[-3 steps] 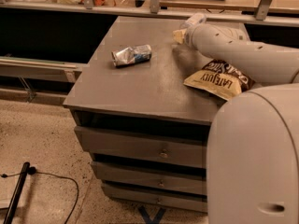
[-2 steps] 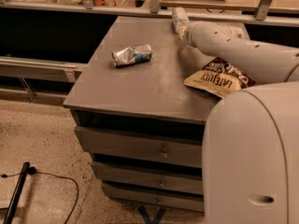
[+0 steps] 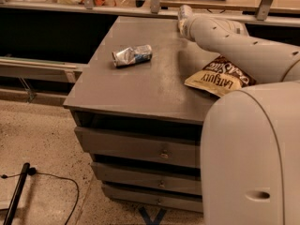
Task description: Place blue plastic bottle upright
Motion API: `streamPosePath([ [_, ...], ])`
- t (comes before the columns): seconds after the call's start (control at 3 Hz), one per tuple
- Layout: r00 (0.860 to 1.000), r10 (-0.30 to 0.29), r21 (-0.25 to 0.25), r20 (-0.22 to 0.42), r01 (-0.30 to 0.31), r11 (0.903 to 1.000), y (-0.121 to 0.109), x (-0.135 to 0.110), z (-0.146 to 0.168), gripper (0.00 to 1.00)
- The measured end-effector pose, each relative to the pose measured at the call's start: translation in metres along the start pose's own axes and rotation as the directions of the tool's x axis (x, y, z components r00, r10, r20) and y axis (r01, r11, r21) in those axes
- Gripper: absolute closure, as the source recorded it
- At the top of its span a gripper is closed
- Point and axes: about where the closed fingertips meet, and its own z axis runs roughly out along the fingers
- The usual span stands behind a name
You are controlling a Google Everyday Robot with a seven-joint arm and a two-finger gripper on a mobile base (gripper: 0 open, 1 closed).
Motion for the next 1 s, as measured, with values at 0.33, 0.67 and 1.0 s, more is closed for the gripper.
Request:
streamPosePath([
  [0.33, 1.0, -0.006, 0.003, 0.002, 0.006, 1.0, -0.009, 0.001, -0.021, 1.0],
  [0.67, 1.0, 0.011, 0.011, 0.015, -0.011, 0.9999, -0.02, 0.002, -0.046, 0.74],
  [1.0, 0.999, 0.038, -0.007, 0.036, -0.038, 0.9993, -0.015, -0.002, -0.049, 0.51],
])
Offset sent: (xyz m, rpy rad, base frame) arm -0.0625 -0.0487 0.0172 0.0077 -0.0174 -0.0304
